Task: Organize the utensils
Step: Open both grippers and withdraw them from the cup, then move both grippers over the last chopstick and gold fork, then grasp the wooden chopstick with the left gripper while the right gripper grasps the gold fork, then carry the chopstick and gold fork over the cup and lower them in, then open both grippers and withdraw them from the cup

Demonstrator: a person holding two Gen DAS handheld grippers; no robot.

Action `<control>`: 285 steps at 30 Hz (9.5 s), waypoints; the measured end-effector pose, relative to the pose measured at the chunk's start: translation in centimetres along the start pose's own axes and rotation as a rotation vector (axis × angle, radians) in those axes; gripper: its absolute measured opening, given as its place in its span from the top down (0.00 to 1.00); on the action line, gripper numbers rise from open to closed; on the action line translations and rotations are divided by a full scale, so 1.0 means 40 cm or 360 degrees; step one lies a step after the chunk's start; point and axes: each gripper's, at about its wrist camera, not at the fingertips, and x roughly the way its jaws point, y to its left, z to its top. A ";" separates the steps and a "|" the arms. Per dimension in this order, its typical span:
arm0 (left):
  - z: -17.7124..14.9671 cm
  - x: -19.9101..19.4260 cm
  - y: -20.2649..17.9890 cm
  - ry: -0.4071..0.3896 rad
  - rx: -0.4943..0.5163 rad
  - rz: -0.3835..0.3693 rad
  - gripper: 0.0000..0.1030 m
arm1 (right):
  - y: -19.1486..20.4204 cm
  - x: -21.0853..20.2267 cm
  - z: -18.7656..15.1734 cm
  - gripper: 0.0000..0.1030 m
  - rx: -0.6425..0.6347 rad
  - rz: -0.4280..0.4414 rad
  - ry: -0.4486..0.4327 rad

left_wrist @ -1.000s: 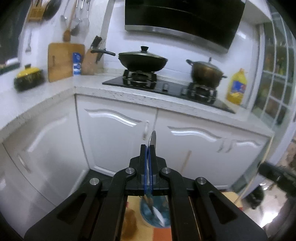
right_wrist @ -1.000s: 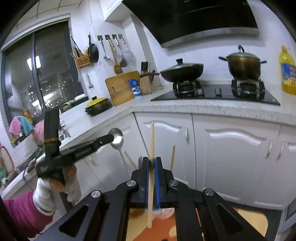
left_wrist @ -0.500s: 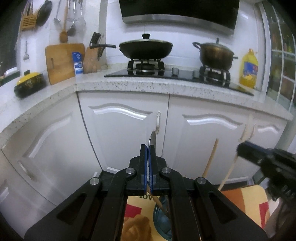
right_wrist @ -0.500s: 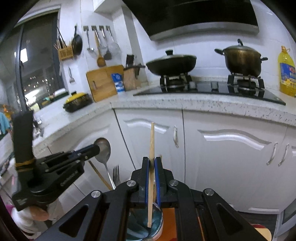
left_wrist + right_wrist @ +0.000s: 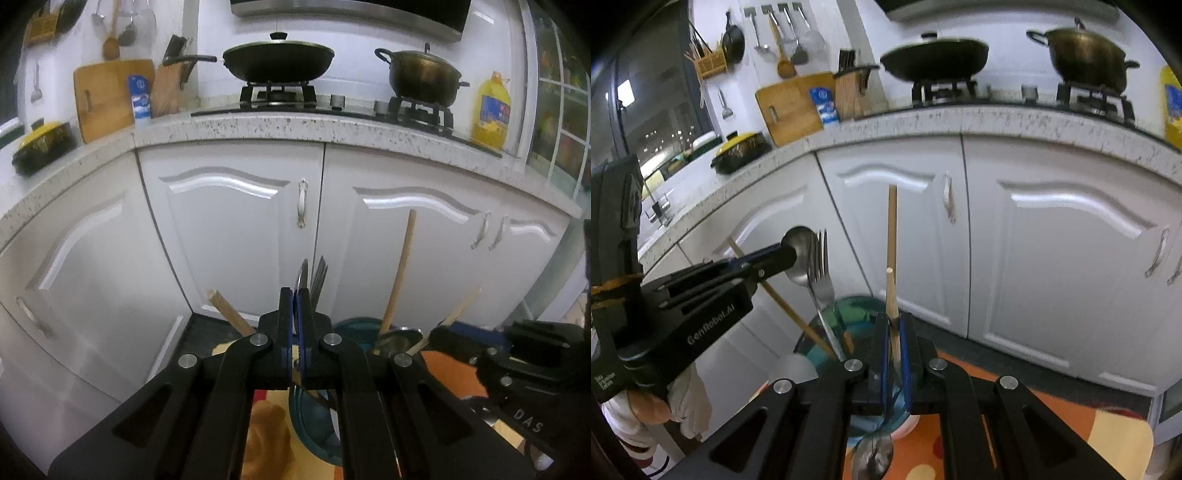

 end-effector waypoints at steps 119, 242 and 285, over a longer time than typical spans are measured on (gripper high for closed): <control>-0.368 0.147 -0.475 0.0724 0.0184 -0.0527 0.57 | -0.351 -0.214 -0.600 0.83 0.0585 -0.0035 0.0213; -0.014 -0.024 0.061 -0.0640 -0.0250 -0.0073 0.94 | 0.119 -0.026 -0.065 0.98 -0.0456 -0.0235 -0.0159; -0.129 -0.278 0.011 -0.0249 -0.0142 -0.0009 0.51 | 0.109 -0.211 -0.155 0.63 -0.0001 -0.0199 -0.0103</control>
